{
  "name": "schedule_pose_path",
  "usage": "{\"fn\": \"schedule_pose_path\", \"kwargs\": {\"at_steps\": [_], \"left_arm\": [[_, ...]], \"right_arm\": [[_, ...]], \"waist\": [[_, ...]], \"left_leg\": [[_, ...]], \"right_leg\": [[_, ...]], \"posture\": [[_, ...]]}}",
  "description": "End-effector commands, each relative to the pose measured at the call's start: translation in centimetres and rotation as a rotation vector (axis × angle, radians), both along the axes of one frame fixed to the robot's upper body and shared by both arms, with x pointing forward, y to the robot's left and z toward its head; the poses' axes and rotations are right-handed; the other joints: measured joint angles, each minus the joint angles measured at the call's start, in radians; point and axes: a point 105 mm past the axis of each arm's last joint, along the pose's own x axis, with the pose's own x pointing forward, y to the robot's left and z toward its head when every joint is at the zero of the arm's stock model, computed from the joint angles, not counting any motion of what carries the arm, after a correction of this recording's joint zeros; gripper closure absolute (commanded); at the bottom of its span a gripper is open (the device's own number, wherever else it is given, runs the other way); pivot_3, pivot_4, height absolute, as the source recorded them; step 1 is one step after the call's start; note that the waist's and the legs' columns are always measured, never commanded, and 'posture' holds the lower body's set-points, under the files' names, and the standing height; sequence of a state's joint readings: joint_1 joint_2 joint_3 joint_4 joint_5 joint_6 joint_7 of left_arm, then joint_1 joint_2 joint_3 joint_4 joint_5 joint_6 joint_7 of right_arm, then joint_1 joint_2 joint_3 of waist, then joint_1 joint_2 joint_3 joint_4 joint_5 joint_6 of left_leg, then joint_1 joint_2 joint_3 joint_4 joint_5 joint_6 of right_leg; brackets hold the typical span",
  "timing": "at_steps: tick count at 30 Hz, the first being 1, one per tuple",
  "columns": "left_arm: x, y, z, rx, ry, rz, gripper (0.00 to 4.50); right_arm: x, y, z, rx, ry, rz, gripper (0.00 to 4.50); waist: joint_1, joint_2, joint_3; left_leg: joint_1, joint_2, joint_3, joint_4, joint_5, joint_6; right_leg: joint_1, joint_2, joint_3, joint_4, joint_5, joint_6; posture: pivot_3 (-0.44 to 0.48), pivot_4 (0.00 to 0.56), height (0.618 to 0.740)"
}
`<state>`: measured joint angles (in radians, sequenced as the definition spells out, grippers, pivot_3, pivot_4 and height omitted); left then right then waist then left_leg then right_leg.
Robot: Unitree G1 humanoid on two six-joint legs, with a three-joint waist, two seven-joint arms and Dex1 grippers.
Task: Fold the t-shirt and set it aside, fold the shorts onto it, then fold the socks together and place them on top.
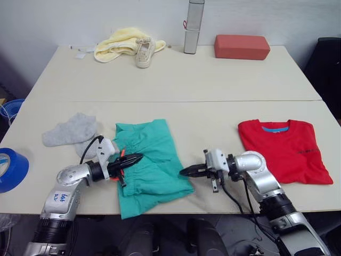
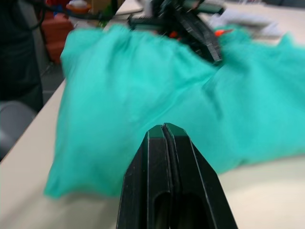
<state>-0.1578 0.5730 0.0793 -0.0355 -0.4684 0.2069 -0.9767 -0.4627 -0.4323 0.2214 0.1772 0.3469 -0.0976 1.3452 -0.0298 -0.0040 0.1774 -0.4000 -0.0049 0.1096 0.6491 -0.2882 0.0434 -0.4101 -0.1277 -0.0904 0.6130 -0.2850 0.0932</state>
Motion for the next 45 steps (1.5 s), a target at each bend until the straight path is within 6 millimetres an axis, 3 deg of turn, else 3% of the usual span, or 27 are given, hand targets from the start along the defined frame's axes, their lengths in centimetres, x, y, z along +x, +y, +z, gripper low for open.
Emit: {"fn": "schedule_pose_path", "kwargs": {"at_steps": [1, 5, 11, 15, 17, 19, 21, 25, 27, 32, 35, 41, 45], "left_arm": [[0.3, -1.3, 3.8, -0.005, -0.128, -0.094, 4.5], [2.8, -2.7, 3.2, 0.071, -0.118, -0.071, 4.5], [4.6, -3.1, 0.3, 0.138, -0.049, -0.016, 4.5], [5.7, -2.4, -0.8, 0.169, -0.028, 0.09, 4.5], [6.1, -1.1, -1.7, 0.221, -0.027, 0.156, 4.5], [5.9, -0.3, -1.5, 0.22, -0.074, 0.167, 4.5], [5.4, -0.3, 0.1, 0.138, -0.147, 0.146, 4.5], [2.9, 0.0, 2.7, 0.011, -0.233, 0.035, 4.5], [1.5, 0.6, 3.2, -0.008, -0.226, -0.009, 4.5], [-1.4, 1.9, 2.7, 0.051, -0.156, -0.066, 4.5], [-2.5, 2.7, 1.6, 0.105, -0.094, -0.051, 4.5], [-2.5, 4.1, -1.3, 0.211, -0.027, 0.043, 4.5], [-1.9, 4.3, -2.5, 0.24, -0.014, 0.086, 4.5]], "right_arm": [[-0.1, 1.8, 2.7, 0.063, -0.031, 0.043, 4.48], [0.9, 4.5, 0.6, -0.022, -0.013, 0.012, 4.48], [1.5, 5.4, -2.3, -0.1, -0.008, -0.034, 4.48], [1.6, 4.1, -3.5, -0.128, 0.006, -0.073, 4.48], [1.7, 2.1, -4.1, -0.183, -0.04, -0.086, 4.48], [1.9, 0.0, -3.4, -0.142, -0.029, -0.124, 4.48], [1.8, -0.7, -1.5, -0.034, -0.072, -0.11, 4.48], [1.7, -1.5, 0.5, 0.064, 0.073, -0.114, 3.63], [2.3, -2.0, -0.3, 0.018, 0.322, -0.173, 2.9], [4.0, -1.6, -0.7, -0.063, 0.61, -0.299, 1.08], [5.1, -0.8, -1.6, -0.179, 0.67, -0.4, 0.04], [3.1, 1.1, -2.0, -0.292, 1.048, -0.334, 0.02], [2.4, 2.3, -2.7, -0.365, 1.153, -0.329, 0.02]], "waist": [[0.002, 0.0, 0.0], [0.006, -0.001, 0.0], [0.0, -0.001, 0.0], [0.002, -0.001, 0.0], [0.002, -0.001, 0.0], [0.003, -0.001, 0.0], [0.003, -0.001, 0.0], [-0.004, -0.001, 0.0], [-0.004, -0.001, 0.0], [-0.001, 0.0, 0.001], [-0.001, 0.0, 0.001], [0.001, 0.0, 0.001], [0.0, 0.0, -0.001]], "left_leg": [[0.0, 0.0, 0.0, 0.0, 0.0, 0.0], [-0.001, -0.001, -0.002, 0.001, 0.0, 0.0], [-0.003, -0.001, 0.002, 0.002, 0.002, 0.007], [-0.003, -0.001, 0.002, 0.004, 0.003, 0.007], [-0.003, -0.001, 0.002, 0.005, 0.003, 0.008], [-0.002, -0.001, 0.002, 0.005, 0.002, 0.008], [-0.001, -0.001, 0.002, 0.005, 0.0, 0.004], [-0.001, 0.001, 0.001, 0.004, 0.001, 0.005], [-0.001, 0.001, 0.001, 0.004, 0.001, 0.004], [-0.001, 0.001, 0.0, 0.004, -0.001, 0.001], [-0.001, 0.001, -0.001, 0.003, -0.002, 0.0], [-0.002, 0.001, -0.001, 0.002, -0.002, 0.0], [-0.002, 0.001, -0.001, 0.0, -0.002, 0.0]], "right_leg": [[0.0, 0.0, -0.001, 0.0, 0.0, 0.0], [0.002, -0.001, -0.003, -0.001, 0.0, 0.0], [-0.001, -0.003, -0.015, 0.005, 0.0, 0.0], [0.0, -0.003, -0.016, 0.006, 0.0, 0.0], [0.0, -0.004, -0.016, 0.007, 0.0, 0.0], [0.001, -0.005, -0.015, 0.007, 0.0, 0.0], [0.002, -0.005, -0.015, 0.007, 0.0, 0.0], [0.001, -0.004, -0.015, 0.007, 0.0, 0.0], [0.0, -0.004, -0.016, 0.007, 0.0, -0.002], [0.0, -0.006, -0.016, 0.003, -0.001, -0.004], [-0.001, -0.006, -0.016, 0.003, -0.001, -0.005], [-0.001, -0.006, -0.017, 0.003, -0.001, -0.005], [-0.001, -0.006, -0.017, 0.001, -0.001, -0.005]], "posture": [[0.0, 0.15, 0.74], [0.0, 0.15, 0.74], [0.0, 0.15, 0.74], [0.0, 0.15, 0.74], [0.0, 0.15, 0.74], [0.0, 0.15, 0.74], [0.0, 0.15, 0.74], [0.0, 0.15, 0.74], [0.0, 0.15, 0.74], [0.0, 0.15, 0.74], [0.0, 0.15, 0.74], [0.0, 0.15, 0.74], [0.0, 0.15, 0.74]]}}
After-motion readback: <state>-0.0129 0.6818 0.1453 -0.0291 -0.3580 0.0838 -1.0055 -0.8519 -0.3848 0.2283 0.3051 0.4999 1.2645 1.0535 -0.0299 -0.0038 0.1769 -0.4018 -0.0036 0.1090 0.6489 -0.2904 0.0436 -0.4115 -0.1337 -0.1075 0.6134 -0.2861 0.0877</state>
